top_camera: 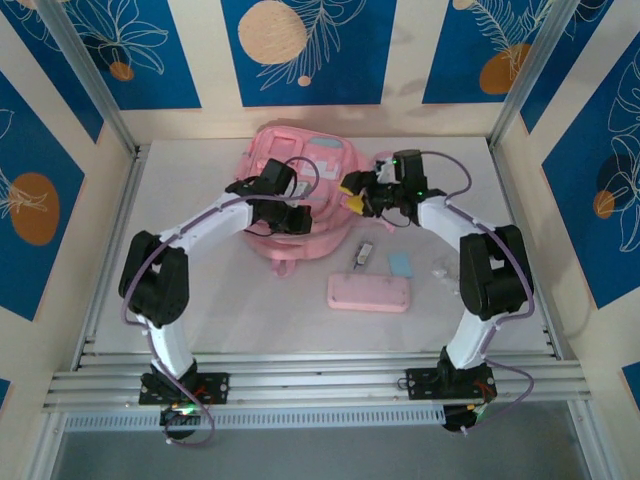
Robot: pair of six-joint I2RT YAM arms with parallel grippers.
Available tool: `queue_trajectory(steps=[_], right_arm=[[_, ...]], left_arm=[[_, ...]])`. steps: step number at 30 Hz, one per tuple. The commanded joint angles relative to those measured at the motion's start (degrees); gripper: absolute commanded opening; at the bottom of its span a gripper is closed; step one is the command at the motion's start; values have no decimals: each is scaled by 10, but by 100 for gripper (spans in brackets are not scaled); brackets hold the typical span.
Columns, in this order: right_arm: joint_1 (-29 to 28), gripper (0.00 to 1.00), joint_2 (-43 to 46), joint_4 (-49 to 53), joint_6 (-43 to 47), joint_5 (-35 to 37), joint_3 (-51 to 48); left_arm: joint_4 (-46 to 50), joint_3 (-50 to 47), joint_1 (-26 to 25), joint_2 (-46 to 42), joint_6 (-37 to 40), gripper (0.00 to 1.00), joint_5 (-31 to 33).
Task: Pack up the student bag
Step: Unzip the student bag at the top-center of the table.
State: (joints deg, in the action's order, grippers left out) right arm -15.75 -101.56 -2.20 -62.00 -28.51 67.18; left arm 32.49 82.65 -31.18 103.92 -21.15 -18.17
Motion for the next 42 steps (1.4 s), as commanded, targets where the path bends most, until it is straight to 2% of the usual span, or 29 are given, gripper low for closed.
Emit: queue_trajectory(steps=[1, 5, 7, 8, 10, 11, 15, 20, 23, 25, 27, 31, 34, 36, 37, 42], right_arm=[[-36, 59, -30, -34, -26, -3, -13], [-66, 57, -90, -82, -47, 17, 18], [-74, 50, -121, -84, -53, 21, 44], [-76, 40, -135, -86, -61, 20, 52], [-76, 11, -143, -117, -77, 24, 40], [-74, 0, -138, -130, -80, 29, 30], [-57, 0, -105, -102, -49, 26, 13], [-32, 0, -75, -56, 10, -18, 12], [-21, 0, -74, -38, 38, -51, 23], [-16, 0, -80, -14, 69, -75, 42], [-7, 0, -93, 28, 121, -104, 75], [24, 0, -119, 166, 241, -110, 159], [47, 0, -142, 229, 281, -84, 220], [61, 0, -167, 244, 271, -74, 264], [66, 2, -178, 246, 259, -71, 283], [65, 42, -183, 281, 232, -21, 335]], left_arm=[[-69, -20, -2, -46, -26, 0, 21], [-78, -41, -9, -64, -34, 0, 15], [-77, -49, -12, -71, -32, 0, 6], [-77, -54, -12, -75, -32, 0, 4], [-73, -61, -13, -82, -26, 0, 7], [-61, -62, -11, -84, -20, 0, 21], [13, -66, 9, -84, 23, 0, 106], [56, -102, 84, -111, 63, 0, 206], [40, -122, 122, -128, 65, 0, 221], [28, -126, 129, -132, 66, 0, 230], [21, -127, 129, -128, 68, 0, 219], [-3, -154, 117, -138, 52, 0, 131], [-17, -182, 74, -163, 31, 0, 101], [-45, -202, 35, -179, -3, 0, 79], [-62, -208, 21, -181, -20, 0, 65], [-135, -172, -35, -154, -66, 0, 48]])
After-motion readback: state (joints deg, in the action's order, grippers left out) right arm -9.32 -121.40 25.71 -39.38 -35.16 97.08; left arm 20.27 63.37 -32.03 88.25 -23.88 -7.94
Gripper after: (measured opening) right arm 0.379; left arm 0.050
